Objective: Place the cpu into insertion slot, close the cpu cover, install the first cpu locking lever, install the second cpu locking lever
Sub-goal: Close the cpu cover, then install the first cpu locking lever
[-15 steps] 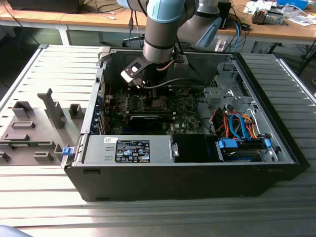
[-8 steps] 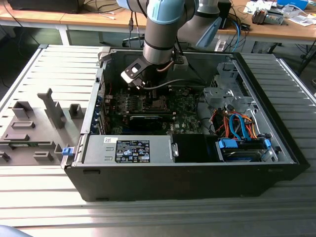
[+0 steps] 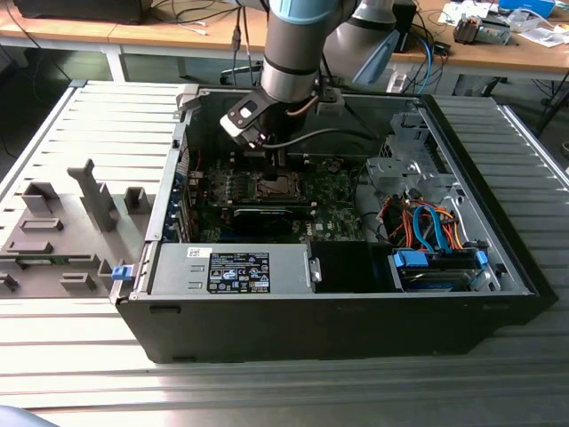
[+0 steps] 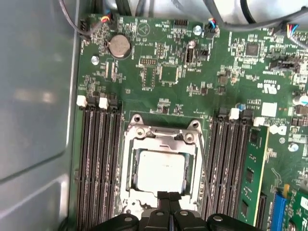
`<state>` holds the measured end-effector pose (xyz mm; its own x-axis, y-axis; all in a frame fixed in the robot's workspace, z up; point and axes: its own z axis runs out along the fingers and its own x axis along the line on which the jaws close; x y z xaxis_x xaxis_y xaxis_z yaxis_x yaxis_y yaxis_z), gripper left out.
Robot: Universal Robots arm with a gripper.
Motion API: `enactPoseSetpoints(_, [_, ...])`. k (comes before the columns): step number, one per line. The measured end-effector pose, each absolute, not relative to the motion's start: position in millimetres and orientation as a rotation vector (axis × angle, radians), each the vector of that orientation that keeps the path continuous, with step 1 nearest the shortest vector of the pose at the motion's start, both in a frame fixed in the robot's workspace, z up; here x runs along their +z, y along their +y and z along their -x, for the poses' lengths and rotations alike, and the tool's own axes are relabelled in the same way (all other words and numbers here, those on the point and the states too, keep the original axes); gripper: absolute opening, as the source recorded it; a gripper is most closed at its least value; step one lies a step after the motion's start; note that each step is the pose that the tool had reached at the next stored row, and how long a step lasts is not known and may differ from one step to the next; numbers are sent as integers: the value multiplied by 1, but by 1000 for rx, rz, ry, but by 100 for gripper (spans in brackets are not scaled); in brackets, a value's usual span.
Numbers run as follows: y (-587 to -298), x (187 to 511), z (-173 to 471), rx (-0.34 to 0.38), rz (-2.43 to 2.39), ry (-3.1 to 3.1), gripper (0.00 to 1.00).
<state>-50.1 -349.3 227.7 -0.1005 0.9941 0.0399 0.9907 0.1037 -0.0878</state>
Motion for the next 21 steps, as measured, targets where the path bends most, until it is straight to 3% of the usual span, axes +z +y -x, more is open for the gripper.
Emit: enactPoseSetpoints(21, [-349,230,20,90,2029,-2248,11])
